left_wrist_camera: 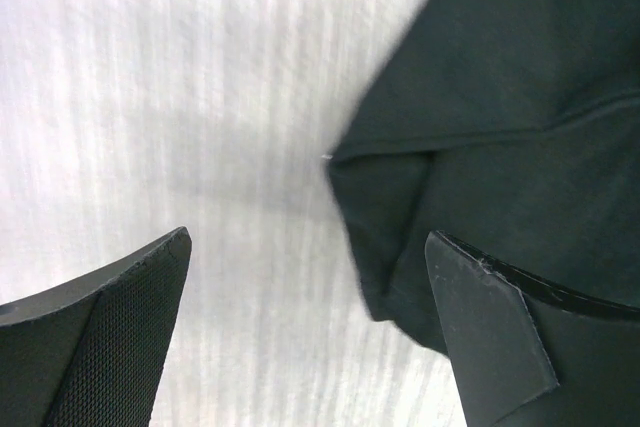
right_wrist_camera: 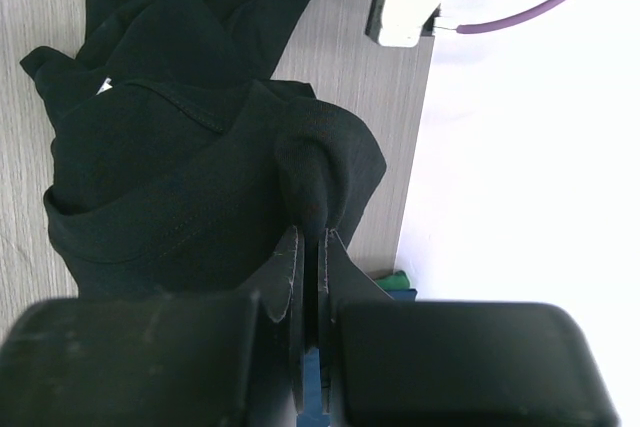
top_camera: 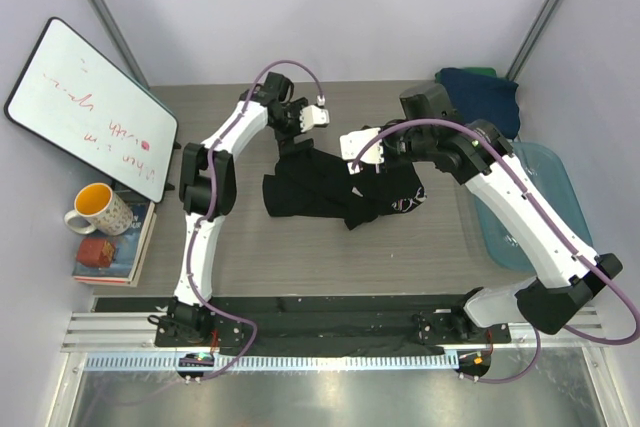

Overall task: Fold and stack the t-shirts
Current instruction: Flatten out the tshirt

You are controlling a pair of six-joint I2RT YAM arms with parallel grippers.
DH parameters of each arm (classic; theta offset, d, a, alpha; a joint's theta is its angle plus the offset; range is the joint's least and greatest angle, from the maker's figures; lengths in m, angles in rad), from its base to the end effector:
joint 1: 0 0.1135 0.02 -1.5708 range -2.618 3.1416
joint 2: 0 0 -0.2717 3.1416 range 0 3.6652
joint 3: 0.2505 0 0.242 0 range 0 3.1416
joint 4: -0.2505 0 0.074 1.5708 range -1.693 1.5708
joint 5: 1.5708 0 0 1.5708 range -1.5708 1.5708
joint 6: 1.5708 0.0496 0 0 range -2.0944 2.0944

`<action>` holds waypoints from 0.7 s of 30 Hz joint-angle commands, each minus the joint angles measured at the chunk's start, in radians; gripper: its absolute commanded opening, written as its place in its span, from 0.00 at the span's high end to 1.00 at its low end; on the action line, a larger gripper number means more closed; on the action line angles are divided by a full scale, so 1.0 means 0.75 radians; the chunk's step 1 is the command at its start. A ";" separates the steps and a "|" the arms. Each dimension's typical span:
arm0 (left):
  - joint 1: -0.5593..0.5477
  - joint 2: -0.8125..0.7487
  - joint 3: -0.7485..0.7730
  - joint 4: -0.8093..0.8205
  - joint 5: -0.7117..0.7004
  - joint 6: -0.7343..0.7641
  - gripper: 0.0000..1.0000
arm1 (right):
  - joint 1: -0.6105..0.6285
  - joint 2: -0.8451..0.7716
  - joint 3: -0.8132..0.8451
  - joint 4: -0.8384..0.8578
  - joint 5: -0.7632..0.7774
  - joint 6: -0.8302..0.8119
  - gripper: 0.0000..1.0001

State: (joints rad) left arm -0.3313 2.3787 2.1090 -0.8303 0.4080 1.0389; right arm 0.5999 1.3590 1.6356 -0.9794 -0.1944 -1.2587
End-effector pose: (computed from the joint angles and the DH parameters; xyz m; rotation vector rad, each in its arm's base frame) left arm 0.4783 -0.1853 0.1901 1.7115 1.8945 -0.2830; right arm 0.2138 0.1579 0.4216 -1.8708 1.2698 -0.1302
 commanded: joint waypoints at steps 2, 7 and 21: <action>0.008 0.019 0.109 0.090 0.053 0.018 0.00 | -0.014 -0.049 -0.017 0.103 0.020 -0.001 0.99; 0.012 0.068 0.143 0.111 0.084 -0.001 0.00 | -0.025 -0.043 -0.023 0.120 0.022 -0.007 0.99; 0.012 0.091 0.025 0.017 0.096 0.120 0.00 | -0.033 0.000 0.018 0.126 0.003 0.003 0.99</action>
State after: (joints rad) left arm -0.3305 2.4416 2.1437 -0.7883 0.4473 1.0935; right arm 0.5804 1.3613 1.6062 -0.9478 -0.1928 -1.2587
